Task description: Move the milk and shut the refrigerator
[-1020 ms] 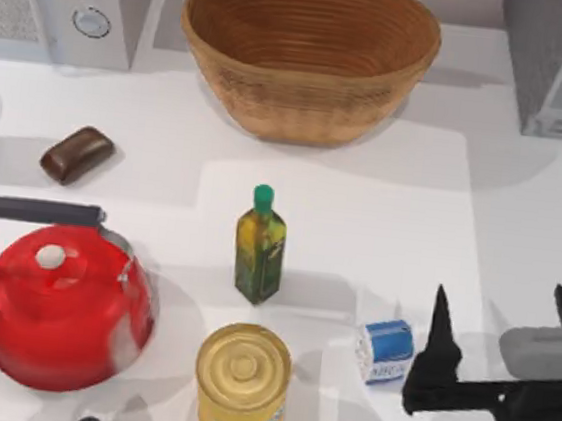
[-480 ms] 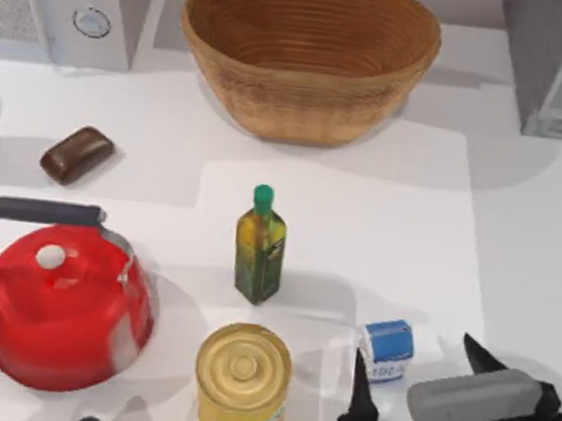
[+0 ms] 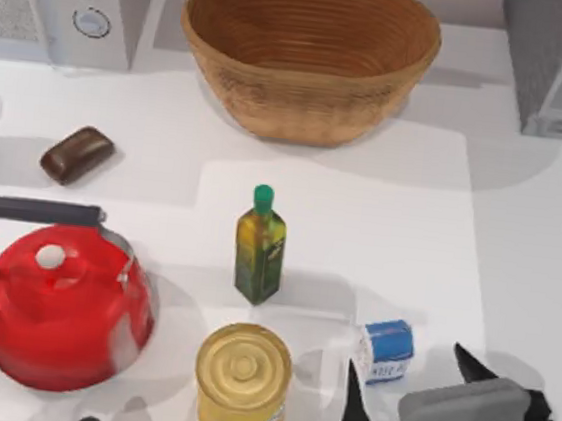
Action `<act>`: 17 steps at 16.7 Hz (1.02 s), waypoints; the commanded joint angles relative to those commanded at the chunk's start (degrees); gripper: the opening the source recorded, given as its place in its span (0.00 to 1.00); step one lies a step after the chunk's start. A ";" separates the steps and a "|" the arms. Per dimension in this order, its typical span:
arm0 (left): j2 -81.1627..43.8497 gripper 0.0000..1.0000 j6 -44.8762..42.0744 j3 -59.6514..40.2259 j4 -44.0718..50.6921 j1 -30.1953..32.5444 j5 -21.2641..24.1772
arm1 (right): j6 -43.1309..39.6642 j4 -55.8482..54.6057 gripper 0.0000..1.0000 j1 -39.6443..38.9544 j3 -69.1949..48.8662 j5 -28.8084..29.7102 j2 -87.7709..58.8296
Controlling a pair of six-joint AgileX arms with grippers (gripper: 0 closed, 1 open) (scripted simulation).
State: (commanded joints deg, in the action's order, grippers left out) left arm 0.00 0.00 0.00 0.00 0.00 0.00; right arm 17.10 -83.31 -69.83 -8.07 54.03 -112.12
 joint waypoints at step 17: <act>0.00 1.00 0.00 0.00 0.00 0.00 0.00 | -4.26 -3.78 0.85 8.48 -5.95 -8.20 -6.12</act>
State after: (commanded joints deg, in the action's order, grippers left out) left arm 0.00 0.00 0.00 0.00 0.00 0.00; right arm 12.84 -87.09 -61.35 -14.03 45.83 -118.24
